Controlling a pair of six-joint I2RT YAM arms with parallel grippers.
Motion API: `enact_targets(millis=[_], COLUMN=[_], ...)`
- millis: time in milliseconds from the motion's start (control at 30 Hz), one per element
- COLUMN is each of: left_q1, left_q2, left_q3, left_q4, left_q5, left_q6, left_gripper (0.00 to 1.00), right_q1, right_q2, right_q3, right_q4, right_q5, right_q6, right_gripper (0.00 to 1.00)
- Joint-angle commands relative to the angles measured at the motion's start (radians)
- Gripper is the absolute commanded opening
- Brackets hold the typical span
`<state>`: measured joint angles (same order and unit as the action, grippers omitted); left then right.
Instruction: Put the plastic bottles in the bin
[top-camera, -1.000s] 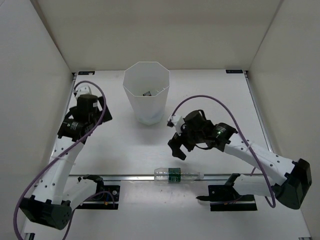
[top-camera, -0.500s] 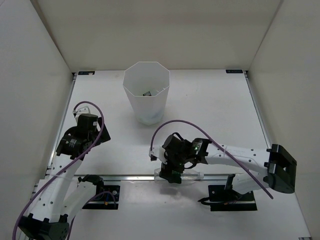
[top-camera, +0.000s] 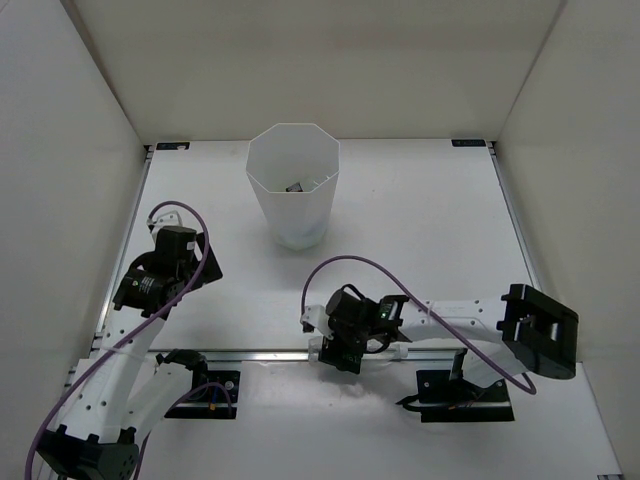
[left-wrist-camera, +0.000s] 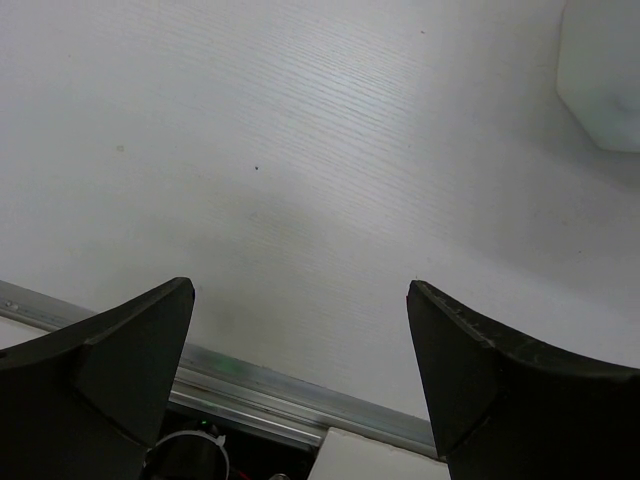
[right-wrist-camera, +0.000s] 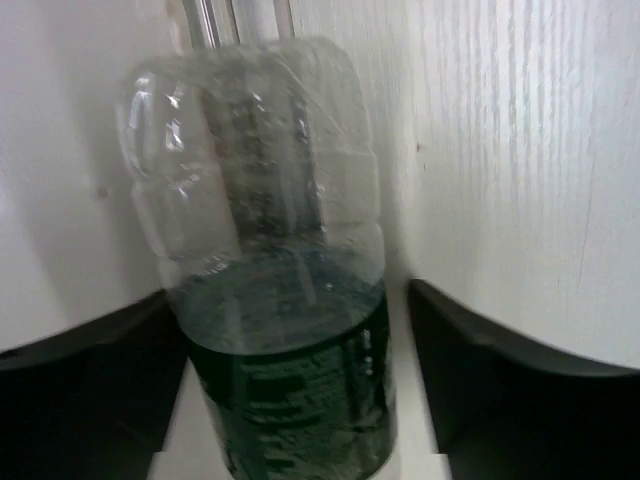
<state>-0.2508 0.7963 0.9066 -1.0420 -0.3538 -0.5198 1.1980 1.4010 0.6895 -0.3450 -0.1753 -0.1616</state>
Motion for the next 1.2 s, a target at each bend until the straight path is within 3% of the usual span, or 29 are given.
enact_targets(millis=[0, 133, 200, 300, 367, 433, 600, 800, 900, 1000, 1167], left_q1=[-0.001, -0.008, -0.004, -0.001, -0.001, 0.001, -0.015, -0.013, -0.018, 0.002, -0.004], left_q2=[-0.012, -0.008, -0.011, 0.0, -0.003, 0.006, 0.007, 0.027, 0.014, 0.02, 0.053], left_q3=[-0.009, -0.015, -0.026, -0.025, -0.026, -0.029, -0.057, -0.072, -0.069, -0.048, -0.022], left_q4=[0.025, 0.034, 0.043, 0.042, 0.045, 0.057, 0.094, 0.105, 0.126, 0.103, 0.073], left_q5=[0.01, 0.021, 0.029, 0.033, 0.036, 0.039, 0.11, 0.153, 0.157, 0.127, 0.096], left_q6=[0.009, 0.006, 0.009, 0.01, 0.015, 0.017, 0.006, 0.001, 0.001, 0.01, 0.03], left_gripper=[0.98, 0.99, 0.99, 0.98, 0.99, 0.99, 0.98, 0.98, 0.99, 0.99, 0.98], right_q1=[-0.023, -0.077, -0.077, -0.086, -0.135, -0.242, -0.408, -0.575, -0.606, -0.604, -0.614], right_q2=[-0.042, -0.073, -0.138, -0.223, -0.237, -0.227, -0.2, 0.071, 0.208, 0.401, 0.562], right_q3=[-0.027, 0.031, 0.083, 0.177, 0.296, 0.46, 0.631, 0.961, 1.03, 1.253, 1.432], right_q4=[0.145, 0.112, 0.109, 0.129, 0.094, 0.072, 0.317, 0.435, 0.544, 0.491, 0.419], right_q5=[0.04, -0.012, -0.01, 0.009, -0.033, -0.119, -0.211, -0.369, -0.406, -0.402, -0.388], right_q6=[0.062, 0.083, 0.068, 0.05, 0.088, 0.112, 0.112, 0.247, 0.33, 0.338, 0.375], right_gripper=[0.71, 0.3, 0.18, 0.16, 0.04, 0.06, 0.17, 0.14, 0.16, 0.22, 0.44])
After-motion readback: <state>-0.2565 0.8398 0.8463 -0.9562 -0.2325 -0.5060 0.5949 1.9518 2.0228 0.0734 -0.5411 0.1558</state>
